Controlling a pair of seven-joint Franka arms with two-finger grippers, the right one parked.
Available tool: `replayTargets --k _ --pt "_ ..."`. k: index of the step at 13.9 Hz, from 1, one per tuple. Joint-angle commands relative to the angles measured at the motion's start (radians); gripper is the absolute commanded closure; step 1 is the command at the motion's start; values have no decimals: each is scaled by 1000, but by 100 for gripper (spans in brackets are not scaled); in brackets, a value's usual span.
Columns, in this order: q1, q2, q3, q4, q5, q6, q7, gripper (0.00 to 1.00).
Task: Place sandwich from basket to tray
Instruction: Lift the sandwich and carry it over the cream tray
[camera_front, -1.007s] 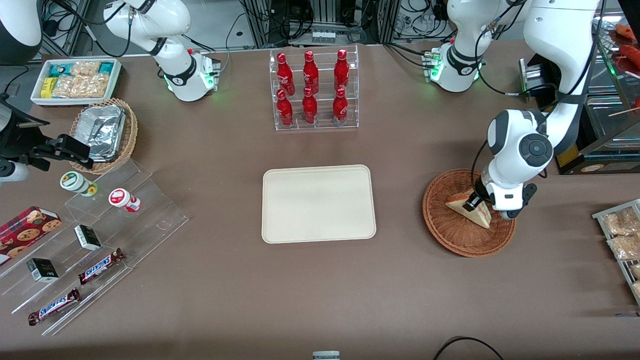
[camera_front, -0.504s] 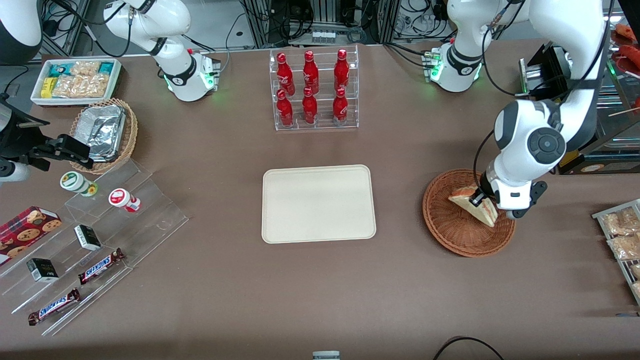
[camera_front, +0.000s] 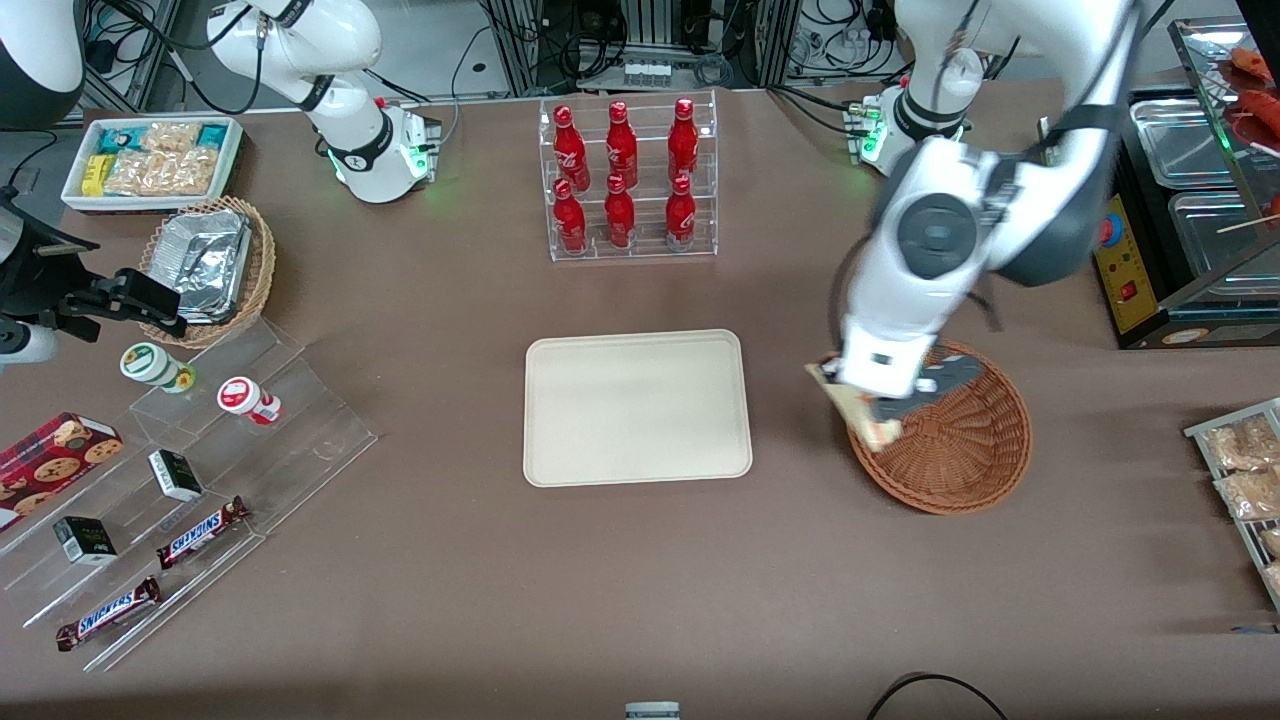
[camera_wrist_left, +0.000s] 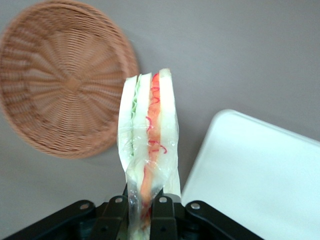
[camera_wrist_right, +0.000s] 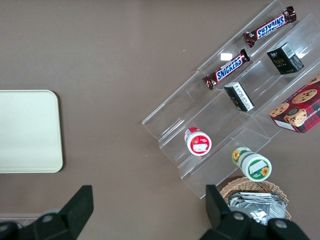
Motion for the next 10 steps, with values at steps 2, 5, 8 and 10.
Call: replayTargets --k 2,5,8,10 --pt "-158 163 13 169 3 -21 -17 100" --pt "-239 313 7 316 3 1 -28 100" --pt "-273 393 5 335 1 167 -34 100" --pt "-312 427 5 334 9 200 -20 100"
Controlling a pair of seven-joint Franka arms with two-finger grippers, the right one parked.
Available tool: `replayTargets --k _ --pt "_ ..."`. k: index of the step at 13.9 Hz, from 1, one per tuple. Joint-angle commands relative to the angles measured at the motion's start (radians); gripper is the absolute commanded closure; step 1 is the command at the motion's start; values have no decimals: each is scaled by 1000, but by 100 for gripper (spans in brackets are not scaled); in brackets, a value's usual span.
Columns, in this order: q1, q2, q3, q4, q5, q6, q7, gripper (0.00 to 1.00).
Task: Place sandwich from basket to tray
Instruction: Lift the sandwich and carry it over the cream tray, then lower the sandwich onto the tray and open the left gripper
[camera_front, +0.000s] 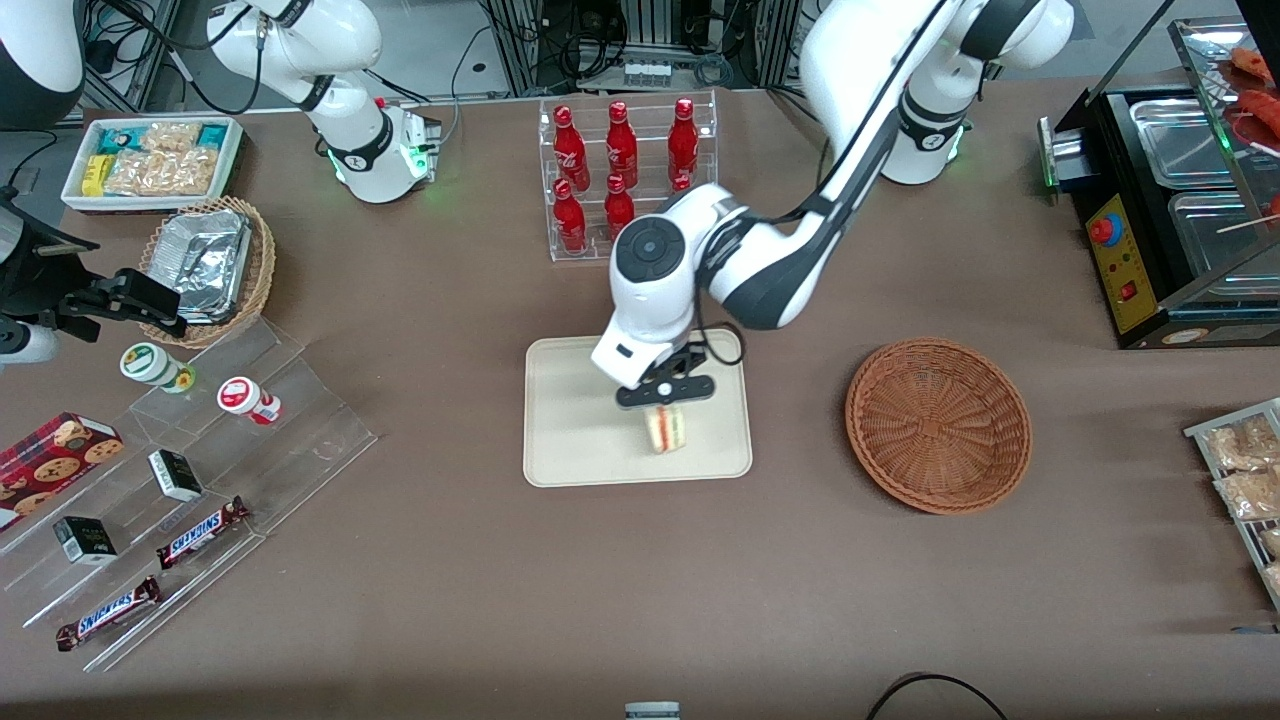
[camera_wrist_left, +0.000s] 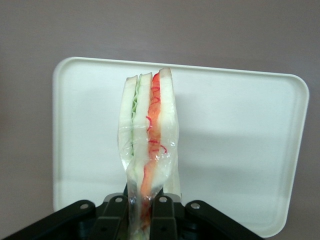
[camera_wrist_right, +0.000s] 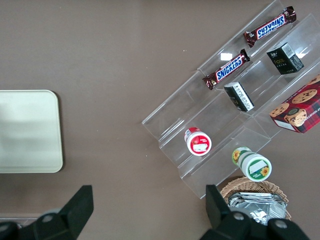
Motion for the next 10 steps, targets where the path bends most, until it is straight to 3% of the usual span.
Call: replayTargets --k 1,10 --pt "-37 56 8 44 11 6 5 100" --pt "-80 103 11 34 17 6 112 100"
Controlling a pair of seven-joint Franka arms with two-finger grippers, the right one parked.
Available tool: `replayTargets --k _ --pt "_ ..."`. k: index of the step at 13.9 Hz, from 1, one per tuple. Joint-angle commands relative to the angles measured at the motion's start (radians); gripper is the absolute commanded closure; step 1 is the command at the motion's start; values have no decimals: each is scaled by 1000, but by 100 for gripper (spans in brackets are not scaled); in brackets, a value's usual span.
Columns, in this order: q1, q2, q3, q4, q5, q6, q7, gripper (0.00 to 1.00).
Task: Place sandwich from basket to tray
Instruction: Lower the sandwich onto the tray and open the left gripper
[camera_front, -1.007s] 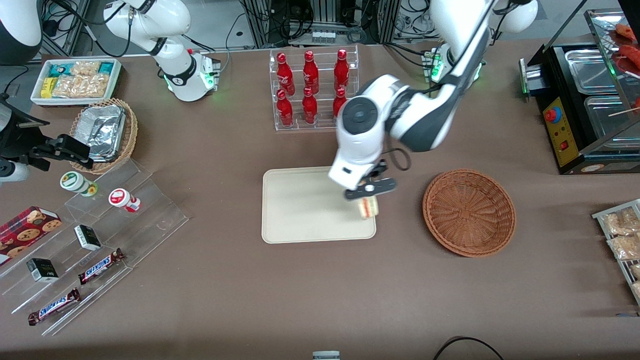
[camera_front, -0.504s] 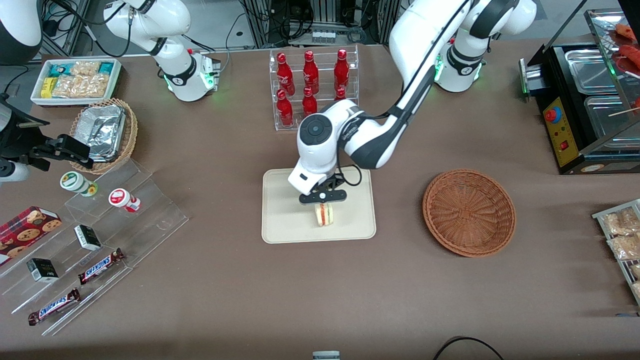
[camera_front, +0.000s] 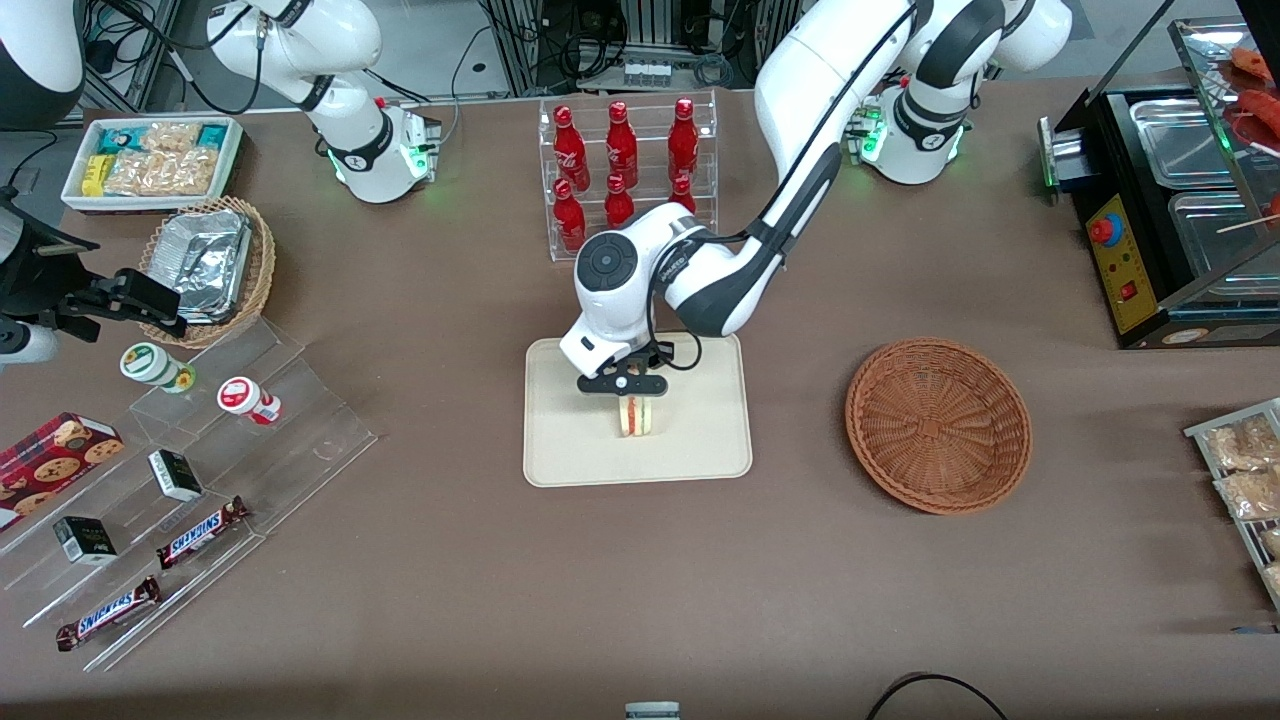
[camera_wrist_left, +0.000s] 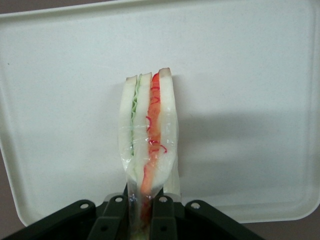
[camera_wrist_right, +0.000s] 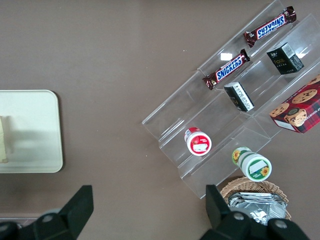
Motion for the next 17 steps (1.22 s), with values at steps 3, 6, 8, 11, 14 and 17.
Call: replayTargets --k 3,6,8,11,14,17 --pt "-10 13 15 17 14 -12 32 100" --pt "-6 16 17 7 14 -13 25 100" --pt "-6 18 17 -1 12 -17 9 100" --pt "-6 20 17 1 2 -14 -12 59" --pt "-6 12 18 10 8 -12 -83 0" --pt "-2 -28 20 14 12 -20 -84 0"
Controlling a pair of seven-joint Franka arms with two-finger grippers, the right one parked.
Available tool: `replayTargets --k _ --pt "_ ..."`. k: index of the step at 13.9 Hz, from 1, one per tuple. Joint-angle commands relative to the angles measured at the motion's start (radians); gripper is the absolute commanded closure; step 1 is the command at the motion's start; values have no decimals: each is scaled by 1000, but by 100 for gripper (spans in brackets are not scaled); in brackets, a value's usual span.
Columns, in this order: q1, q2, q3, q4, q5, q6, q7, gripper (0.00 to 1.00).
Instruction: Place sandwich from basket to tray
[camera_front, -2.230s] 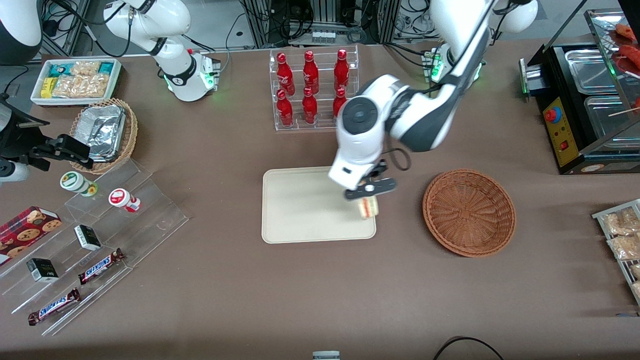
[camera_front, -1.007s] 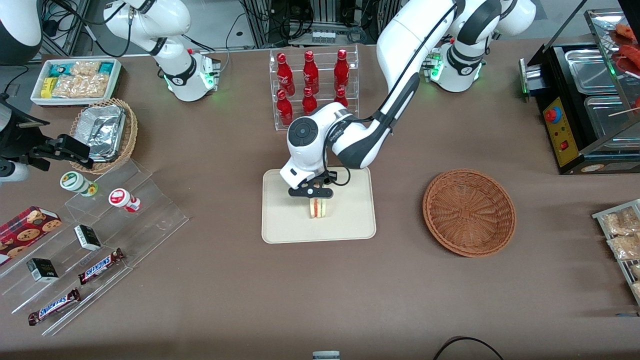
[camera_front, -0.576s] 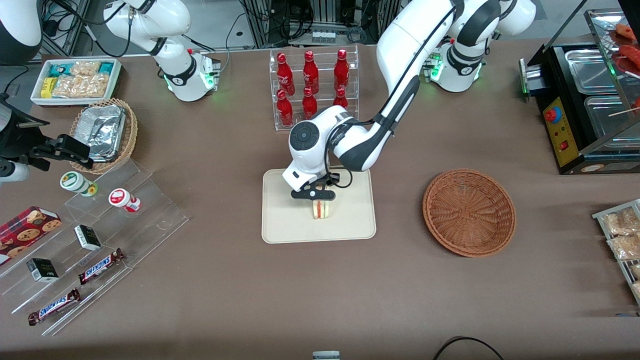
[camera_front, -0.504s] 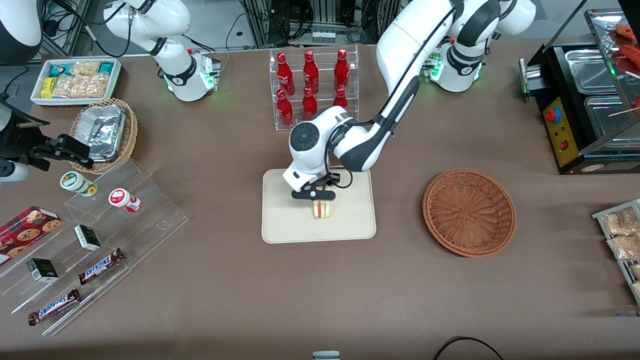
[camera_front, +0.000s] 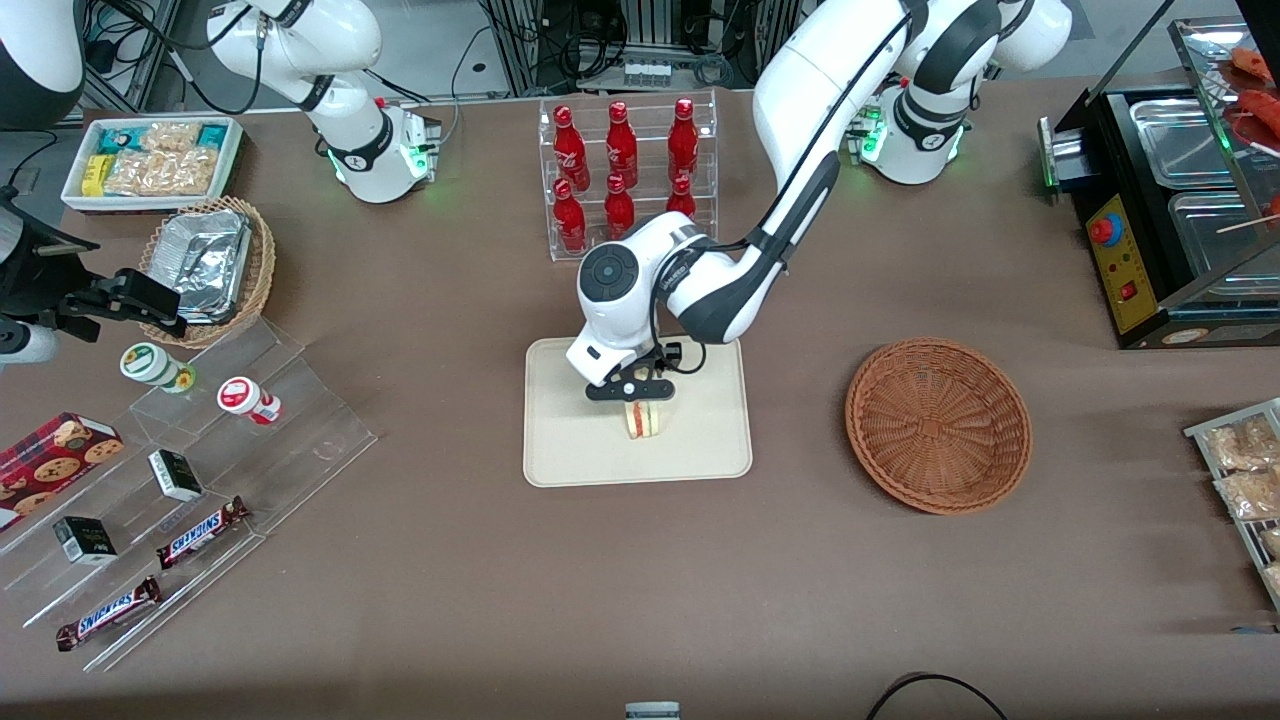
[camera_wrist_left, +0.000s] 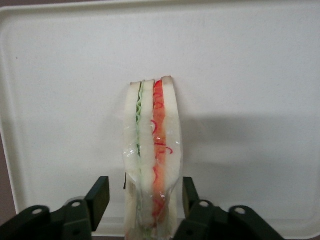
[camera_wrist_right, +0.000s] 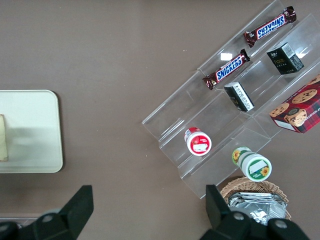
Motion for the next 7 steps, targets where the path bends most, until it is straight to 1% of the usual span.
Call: replayTargets --k 1,3,4,7 --pt "-2 -60 8 1 11 -17 -29 0" --pt "4 -127 22 1 8 -86 -29 0" --pt "23 -179 34 -5 -1 -130 -21 0" --pt "102 -293 33 -10 -6 -213 -12 0"
